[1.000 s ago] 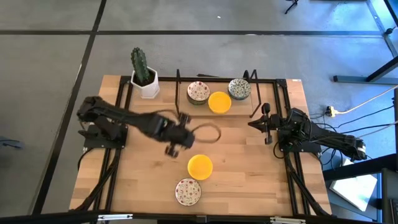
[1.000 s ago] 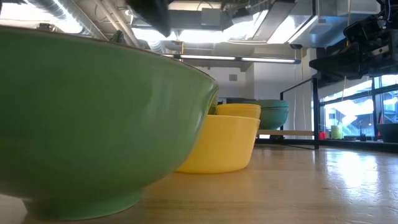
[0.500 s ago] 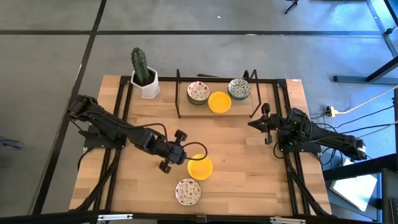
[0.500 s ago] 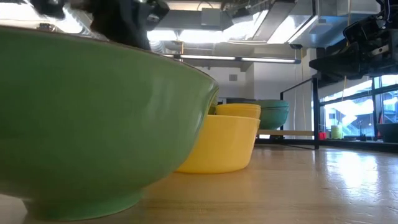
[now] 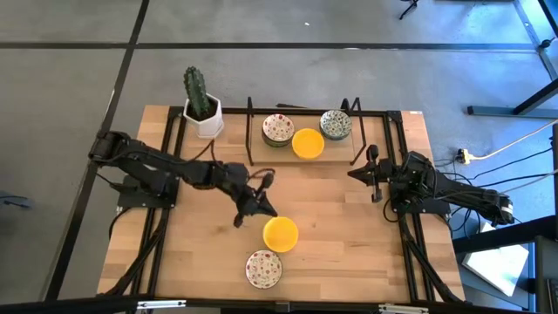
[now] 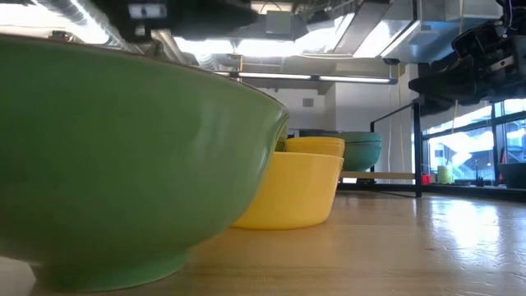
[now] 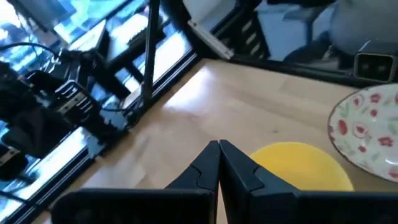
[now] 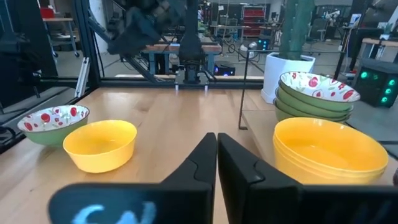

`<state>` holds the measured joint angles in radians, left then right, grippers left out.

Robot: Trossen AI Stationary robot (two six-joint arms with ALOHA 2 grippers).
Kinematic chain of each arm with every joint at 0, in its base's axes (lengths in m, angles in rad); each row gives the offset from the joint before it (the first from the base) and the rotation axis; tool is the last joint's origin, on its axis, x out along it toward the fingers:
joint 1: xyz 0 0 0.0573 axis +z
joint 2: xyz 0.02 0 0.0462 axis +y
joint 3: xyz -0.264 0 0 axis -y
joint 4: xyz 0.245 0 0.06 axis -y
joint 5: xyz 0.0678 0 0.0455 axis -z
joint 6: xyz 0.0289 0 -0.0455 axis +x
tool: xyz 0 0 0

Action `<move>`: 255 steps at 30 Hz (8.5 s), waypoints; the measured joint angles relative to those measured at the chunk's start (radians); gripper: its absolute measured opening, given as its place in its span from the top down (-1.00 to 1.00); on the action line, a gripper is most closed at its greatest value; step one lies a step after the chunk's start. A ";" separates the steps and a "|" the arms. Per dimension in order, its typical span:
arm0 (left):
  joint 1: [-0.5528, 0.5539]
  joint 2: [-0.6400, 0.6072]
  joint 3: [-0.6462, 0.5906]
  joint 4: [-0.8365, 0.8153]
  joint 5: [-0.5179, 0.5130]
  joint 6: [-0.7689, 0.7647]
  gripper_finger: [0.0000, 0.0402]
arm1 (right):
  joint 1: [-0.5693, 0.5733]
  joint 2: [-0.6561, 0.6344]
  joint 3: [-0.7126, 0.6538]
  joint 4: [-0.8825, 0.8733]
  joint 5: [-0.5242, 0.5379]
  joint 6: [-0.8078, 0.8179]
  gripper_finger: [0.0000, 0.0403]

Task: Pick & Place Mini bowls
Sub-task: Stack the yellow bowl on top of the yellow bowl on the shelf, then stack the white bowl on top of the white bowl on the shelf

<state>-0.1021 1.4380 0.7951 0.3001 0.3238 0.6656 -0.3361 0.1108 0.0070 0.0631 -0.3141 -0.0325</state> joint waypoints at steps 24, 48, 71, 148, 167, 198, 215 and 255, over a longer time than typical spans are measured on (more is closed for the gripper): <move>0.036 -0.807 -0.658 0.402 -0.543 -0.198 0.98 | 0.112 0.002 0.000 0.069 -0.010 0.025 0.91; 0.378 -1.093 -0.786 0.281 -0.246 -0.327 0.98 | 0.394 0.482 0.155 0.240 0.045 -0.003 0.91; 0.377 -1.152 -0.786 0.313 -0.011 -0.334 0.98 | 0.604 1.658 1.231 -0.547 0.348 -0.011 0.71; 0.377 -1.132 -0.786 0.278 -0.012 -0.383 0.98 | 0.260 0.434 0.435 -0.205 0.283 0.090 0.99; 0.377 -1.132 -0.786 0.271 -0.017 -0.383 0.98 | 0.260 0.561 0.592 -0.335 0.552 0.180 0.99; 0.377 -1.132 -0.786 0.271 -0.017 -0.366 0.98 | -0.122 1.538 1.441 -0.932 0.483 -0.130 0.99; 0.377 -1.132 -0.786 0.271 -0.016 -0.367 0.98 | -0.160 1.582 1.442 -0.977 0.391 -0.129 0.92; 0.377 -1.132 -0.786 0.249 -0.018 -0.348 0.98 | 0.252 0.637 0.869 -0.323 0.005 -0.042 0.94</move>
<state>0.2750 0.3058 0.0086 0.5488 0.3059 0.3180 -0.0843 0.7481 0.8757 -0.2600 -0.3087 -0.0742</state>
